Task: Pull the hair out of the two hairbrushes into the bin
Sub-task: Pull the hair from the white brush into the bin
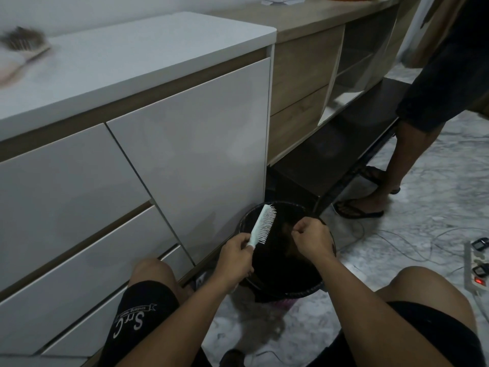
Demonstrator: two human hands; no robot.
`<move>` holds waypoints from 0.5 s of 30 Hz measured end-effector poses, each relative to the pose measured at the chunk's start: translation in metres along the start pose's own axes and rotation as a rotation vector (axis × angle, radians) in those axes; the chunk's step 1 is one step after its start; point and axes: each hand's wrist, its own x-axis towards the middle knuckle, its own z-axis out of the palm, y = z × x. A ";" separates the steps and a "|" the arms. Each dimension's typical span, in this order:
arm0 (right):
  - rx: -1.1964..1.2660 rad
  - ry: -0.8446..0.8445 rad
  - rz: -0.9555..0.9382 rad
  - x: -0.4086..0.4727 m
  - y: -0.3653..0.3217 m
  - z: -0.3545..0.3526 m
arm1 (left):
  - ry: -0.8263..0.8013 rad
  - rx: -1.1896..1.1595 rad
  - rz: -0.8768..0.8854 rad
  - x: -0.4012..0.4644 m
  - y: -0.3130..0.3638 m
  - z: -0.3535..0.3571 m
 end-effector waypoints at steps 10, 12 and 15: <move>0.004 -0.185 0.017 0.004 0.004 0.008 | -0.052 -0.110 -0.076 -0.002 0.001 0.001; 0.008 -0.194 0.027 0.004 0.004 0.006 | -0.055 -0.117 -0.082 -0.003 0.002 0.001; 0.075 -0.174 0.042 0.008 0.004 0.006 | -0.066 -0.116 -0.085 -0.006 0.005 0.000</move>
